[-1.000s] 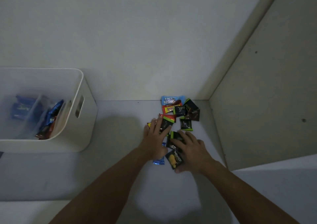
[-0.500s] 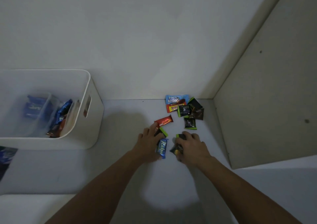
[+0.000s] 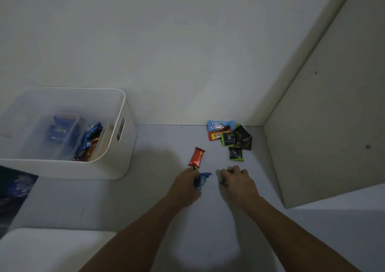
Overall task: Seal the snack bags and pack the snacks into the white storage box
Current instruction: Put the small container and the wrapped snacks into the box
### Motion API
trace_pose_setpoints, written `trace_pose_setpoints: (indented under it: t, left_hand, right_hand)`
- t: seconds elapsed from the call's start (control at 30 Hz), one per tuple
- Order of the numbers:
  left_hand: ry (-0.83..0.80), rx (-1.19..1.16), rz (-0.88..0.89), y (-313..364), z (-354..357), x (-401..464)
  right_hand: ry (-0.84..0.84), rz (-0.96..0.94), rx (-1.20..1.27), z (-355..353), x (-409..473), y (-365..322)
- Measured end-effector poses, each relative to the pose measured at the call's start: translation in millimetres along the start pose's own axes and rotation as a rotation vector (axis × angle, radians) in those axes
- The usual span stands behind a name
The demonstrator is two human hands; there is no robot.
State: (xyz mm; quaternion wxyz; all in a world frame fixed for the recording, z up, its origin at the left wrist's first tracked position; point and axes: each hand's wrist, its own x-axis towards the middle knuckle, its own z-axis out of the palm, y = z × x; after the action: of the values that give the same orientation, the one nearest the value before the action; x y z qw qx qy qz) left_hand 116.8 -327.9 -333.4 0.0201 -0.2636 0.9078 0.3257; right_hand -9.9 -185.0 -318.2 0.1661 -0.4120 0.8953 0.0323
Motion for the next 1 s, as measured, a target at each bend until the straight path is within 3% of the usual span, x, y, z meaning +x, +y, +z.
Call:
trace_pose_setpoints:
  t: [0.27,0.37,0.6,0.8,1.0]
  left_hand:
    - [0.061,-0.062,-0.055,10.2,-31.5,-14.5]
    - [0.073,-0.055,-0.083,3.8,-37.4,-19.1]
    - [0.048,-0.089,-0.082,-2.4,-43.7,-29.1]
    - [0.117,-0.139,-0.063,8.2,-115.2,-29.0]
    - [0.279,-0.138,-0.057,1.1,-224.3,-35.4]
  right_hand:
    - [0.014,0.150,0.235,-3.9,0.7,2.3]
    - [-0.004,0.146,0.209,1.6,-2.8,-3.9]
    - [0.064,0.070,0.505,-5.6,-3.2,-21.3]
    - [0.188,-0.052,0.692,-85.9,5.7,-61.7]
    - [0.304,-0.177,0.705,-182.4,23.9,-138.1]
